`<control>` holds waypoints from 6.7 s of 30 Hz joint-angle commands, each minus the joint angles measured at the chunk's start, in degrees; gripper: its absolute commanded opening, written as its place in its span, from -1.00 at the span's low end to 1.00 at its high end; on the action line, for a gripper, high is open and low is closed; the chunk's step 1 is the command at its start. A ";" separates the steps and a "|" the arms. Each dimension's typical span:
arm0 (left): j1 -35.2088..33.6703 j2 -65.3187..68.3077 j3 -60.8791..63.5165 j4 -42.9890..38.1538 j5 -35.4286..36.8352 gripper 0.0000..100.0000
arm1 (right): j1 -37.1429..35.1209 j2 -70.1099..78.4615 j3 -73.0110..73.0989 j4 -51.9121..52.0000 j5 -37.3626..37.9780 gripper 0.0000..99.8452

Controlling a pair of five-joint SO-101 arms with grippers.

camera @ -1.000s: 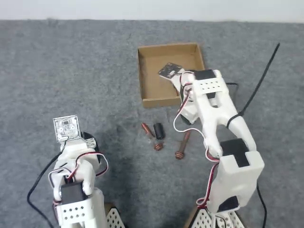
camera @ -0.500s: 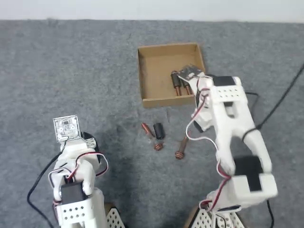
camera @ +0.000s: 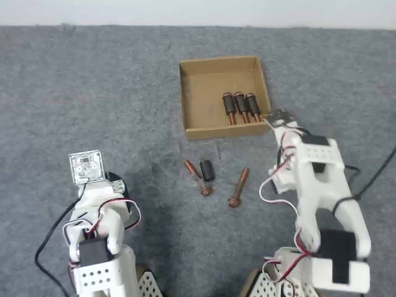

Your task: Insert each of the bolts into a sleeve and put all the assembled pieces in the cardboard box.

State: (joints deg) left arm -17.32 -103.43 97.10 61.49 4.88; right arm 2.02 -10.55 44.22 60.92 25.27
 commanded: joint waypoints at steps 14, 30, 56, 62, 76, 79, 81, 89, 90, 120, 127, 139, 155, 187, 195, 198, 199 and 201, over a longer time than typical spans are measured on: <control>0.44 -0.35 -0.57 -0.88 -0.53 -0.98 | 8.04 -25.01 20.92 -12.79 -4.92 -0.99; 13.45 -0.09 -0.84 -15.56 -0.09 -0.87 | 9.80 -23.52 20.92 -11.56 -5.01 -0.99; 24.35 22.33 -31.34 -1.41 7.56 -0.87 | 9.63 -23.52 21.01 -11.65 -4.92 -0.99; 29.10 37.89 -46.46 5.89 9.67 -0.87 | 9.63 -23.52 21.01 -11.65 -4.92 -0.99; 51.08 62.51 -56.13 0.18 23.03 -0.86 | 9.71 -23.52 21.01 -11.74 -4.84 -0.99; 52.48 69.27 -56.13 -3.08 22.95 -0.86 | 9.71 -23.52 21.01 -11.74 -4.75 -0.99; 54.07 72.79 -56.22 -4.31 22.77 -0.84 | 9.71 -23.52 21.01 -11.74 -4.75 -0.99; 57.49 84.31 -56.22 -6.24 22.68 -0.46 | 9.71 -23.52 21.01 -11.82 -4.66 -0.99; 57.67 85.63 -56.31 -6.42 22.68 -0.46 | 9.63 -23.52 21.01 -12.09 -4.66 -0.99; 55.03 105.67 -60.35 -9.58 19.34 -0.47 | 9.71 -23.52 21.01 -12.53 -4.57 -0.99; 53.36 104.26 -62.73 -9.49 19.08 -0.85 | 9.71 -23.52 21.01 -12.44 -4.57 -0.99; 54.95 93.80 -60.97 -7.65 19.16 -0.98 | 9.45 -23.52 21.01 -12.62 -4.57 -0.99; 53.89 113.14 -68.44 -7.30 27.16 -0.98 | 9.54 -23.52 21.01 -12.53 -4.57 -0.99; 44.66 108.22 -71.43 -4.48 19.69 -0.97 | 9.63 -23.52 21.01 -12.53 -4.57 -0.99; 44.22 108.31 -71.43 -6.42 10.11 -0.97 | 9.63 -23.52 21.01 -12.44 -4.57 -0.99; 44.22 108.92 -71.34 -8.62 9.93 -0.93 | 9.54 -23.52 21.01 -12.44 -4.57 -0.99; 44.22 108.84 -71.43 -8.62 9.93 -0.87 | 9.54 -23.52 21.01 -12.44 -4.57 -0.99; 44.22 108.31 -71.43 -8.18 9.93 -0.72 | 9.54 -23.52 21.01 -12.44 -4.57 -0.99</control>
State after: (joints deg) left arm 27.16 9.19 26.59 54.37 15.52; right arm 10.90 -32.62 65.58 48.97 20.97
